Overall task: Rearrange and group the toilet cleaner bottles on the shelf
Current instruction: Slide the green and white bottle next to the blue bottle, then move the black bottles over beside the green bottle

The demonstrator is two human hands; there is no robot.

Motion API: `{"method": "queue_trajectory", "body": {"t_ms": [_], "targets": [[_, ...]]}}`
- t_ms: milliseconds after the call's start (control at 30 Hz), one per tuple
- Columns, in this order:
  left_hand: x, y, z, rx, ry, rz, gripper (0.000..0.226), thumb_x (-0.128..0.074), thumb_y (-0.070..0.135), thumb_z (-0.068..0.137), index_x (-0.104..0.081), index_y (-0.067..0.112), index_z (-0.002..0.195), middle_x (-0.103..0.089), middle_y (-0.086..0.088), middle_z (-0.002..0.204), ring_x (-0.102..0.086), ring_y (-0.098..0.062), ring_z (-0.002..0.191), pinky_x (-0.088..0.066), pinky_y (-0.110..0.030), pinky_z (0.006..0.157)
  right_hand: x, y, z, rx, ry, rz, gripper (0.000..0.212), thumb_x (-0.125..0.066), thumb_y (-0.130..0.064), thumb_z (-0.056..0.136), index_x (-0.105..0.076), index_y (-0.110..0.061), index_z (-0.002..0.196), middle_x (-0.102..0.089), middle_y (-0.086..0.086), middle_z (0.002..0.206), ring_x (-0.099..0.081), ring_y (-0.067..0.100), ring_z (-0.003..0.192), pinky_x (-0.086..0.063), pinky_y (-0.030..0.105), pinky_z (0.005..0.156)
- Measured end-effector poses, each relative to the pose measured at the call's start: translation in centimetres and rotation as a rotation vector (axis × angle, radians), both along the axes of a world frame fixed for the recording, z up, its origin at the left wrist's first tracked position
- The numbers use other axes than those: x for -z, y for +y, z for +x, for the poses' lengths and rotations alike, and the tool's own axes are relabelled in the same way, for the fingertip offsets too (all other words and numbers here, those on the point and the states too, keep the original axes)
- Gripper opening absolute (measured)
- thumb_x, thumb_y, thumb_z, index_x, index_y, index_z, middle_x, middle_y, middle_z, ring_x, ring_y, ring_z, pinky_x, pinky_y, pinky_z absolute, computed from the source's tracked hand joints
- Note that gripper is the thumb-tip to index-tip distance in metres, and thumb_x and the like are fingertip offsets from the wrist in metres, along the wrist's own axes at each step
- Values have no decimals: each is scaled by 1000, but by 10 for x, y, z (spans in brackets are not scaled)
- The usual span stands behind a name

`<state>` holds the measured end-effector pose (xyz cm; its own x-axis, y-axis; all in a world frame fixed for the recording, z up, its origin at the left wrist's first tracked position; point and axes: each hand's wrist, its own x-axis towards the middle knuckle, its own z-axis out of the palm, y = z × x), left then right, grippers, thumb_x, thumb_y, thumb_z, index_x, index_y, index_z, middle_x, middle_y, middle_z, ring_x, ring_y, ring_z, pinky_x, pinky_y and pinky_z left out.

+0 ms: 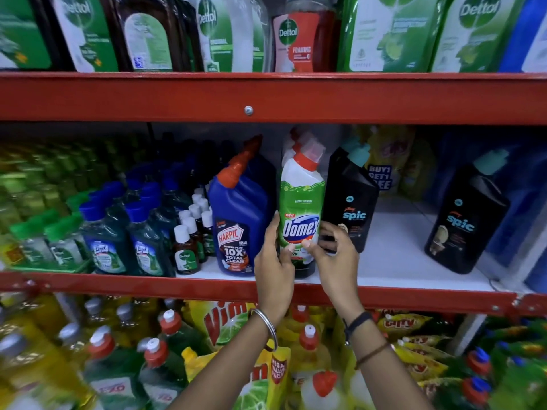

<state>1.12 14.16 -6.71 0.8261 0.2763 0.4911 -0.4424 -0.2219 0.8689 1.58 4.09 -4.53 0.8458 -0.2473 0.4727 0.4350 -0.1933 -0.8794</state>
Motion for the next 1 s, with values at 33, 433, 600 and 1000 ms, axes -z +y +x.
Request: {"method": "queue_trajectory", "body": {"t_ms": [33, 433, 600, 1000], "targets": [[1, 1, 1, 5, -2, 8, 67, -53, -3, 91, -34, 36, 143, -62, 8, 119, -60, 11, 100, -48, -4, 77, 2, 1, 1, 3, 2, -1, 40, -72, -8, 78, -60, -12, 116, -64, -3, 98, -61, 1, 84, -47, 3, 61], [8, -2, 0, 25, -23, 76, 67, -53, 4, 93, -25, 31, 148, -53, -2, 140, -55, -4, 119, -47, -9, 90, 7, -8, 7, -42, 18, -85, 43, -68, -15, 83, -54, -13, 123, -62, -1, 109, -60, 1, 93, -48, 2, 69], [8, -31, -19, -55, -130, 101, 60, -46, 19, 98, -16, 22, 150, -15, 5, 161, -17, -9, 148, -27, -34, 119, 12, -32, -7, -39, 9, -111, 44, -60, -16, 89, -49, -17, 132, -59, -2, 120, -59, 3, 101, -43, -2, 70], [-15, -163, -11, 384, 27, -63, 43, -44, 16, 99, -37, 25, 141, -39, 15, 145, -37, 8, 129, -32, -19, 112, 10, -174, -28, 489, -89, -208, 44, -56, -14, 91, -45, -8, 133, -49, 13, 133, -48, 25, 122, -37, 28, 100]]}}
